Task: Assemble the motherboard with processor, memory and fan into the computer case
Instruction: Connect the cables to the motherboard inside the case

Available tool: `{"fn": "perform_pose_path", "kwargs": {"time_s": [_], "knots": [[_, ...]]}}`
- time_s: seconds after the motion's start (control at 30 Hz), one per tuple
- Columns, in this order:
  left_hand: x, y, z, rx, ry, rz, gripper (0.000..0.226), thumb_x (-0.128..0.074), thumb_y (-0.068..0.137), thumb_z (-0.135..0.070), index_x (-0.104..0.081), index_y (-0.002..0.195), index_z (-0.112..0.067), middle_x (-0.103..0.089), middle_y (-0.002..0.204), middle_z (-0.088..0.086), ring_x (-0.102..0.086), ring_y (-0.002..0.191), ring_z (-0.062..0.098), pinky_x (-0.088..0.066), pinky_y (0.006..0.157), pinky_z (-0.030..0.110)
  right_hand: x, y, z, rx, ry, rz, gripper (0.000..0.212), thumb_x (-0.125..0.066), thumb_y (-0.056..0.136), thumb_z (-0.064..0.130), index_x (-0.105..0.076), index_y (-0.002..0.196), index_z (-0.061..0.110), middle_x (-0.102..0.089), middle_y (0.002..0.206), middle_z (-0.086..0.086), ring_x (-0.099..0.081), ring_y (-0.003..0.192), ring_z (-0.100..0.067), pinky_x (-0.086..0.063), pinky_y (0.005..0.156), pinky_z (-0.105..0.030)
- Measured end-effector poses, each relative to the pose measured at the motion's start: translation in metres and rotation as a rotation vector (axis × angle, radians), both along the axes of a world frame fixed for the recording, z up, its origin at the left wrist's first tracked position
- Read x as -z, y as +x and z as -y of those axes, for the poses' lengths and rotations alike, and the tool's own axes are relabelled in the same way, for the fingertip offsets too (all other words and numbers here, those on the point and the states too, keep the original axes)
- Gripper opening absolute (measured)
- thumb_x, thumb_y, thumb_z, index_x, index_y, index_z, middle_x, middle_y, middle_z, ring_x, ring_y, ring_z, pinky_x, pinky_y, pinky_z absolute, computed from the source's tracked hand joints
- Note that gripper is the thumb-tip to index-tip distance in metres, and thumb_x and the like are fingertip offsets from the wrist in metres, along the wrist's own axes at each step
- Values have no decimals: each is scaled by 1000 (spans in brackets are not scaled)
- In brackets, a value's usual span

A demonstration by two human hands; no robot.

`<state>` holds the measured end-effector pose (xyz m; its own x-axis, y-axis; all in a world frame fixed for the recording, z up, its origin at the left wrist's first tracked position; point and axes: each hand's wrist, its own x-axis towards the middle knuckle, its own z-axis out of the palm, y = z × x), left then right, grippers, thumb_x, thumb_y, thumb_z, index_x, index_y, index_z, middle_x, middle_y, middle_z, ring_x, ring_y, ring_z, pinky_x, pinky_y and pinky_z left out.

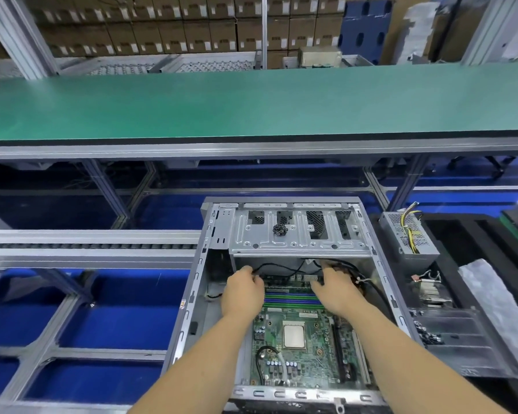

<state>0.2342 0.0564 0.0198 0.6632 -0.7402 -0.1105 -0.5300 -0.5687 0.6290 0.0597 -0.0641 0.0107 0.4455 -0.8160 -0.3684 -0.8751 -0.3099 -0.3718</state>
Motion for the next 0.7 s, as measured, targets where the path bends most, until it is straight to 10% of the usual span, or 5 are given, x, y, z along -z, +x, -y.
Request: {"fn": "perform_pose_path", "kwargs": {"time_s": [0.13,0.33,0.53,0.7], "knots": [[9,-3,8,121,100,36,41,-48,98,-26,-53,132,-5,-45,141,7,-48,121,27,-49,95,41,6,6,7,-133,0,-28,53,-34,104,57,-53,137,20,-63,132,-12,-57,119,-33,-49,96,-40],[20,2,9,157,211,1,61,-47,97,-32,-31,150,-5,-36,150,9,-32,133,28,-32,109,37,14,11,8,-219,-86,18,41,-34,107,42,-53,142,30,-69,124,-6,-63,109,-30,-55,88,-42],[28,8,6,183,222,-12,33,-47,94,-26,-53,121,-7,-64,109,15,-50,112,30,-45,75,34,20,31,20,-114,-151,-79,36,-40,107,42,-63,129,24,-55,73,1,-53,65,-22,-37,54,-25],[23,9,8,85,123,-131,20,-52,91,-25,-48,107,-13,-62,87,3,-60,85,24,-47,66,34,30,48,16,18,126,227,30,-48,105,37,-63,119,15,-68,85,-10,-62,71,-26,-48,65,-32]]}}
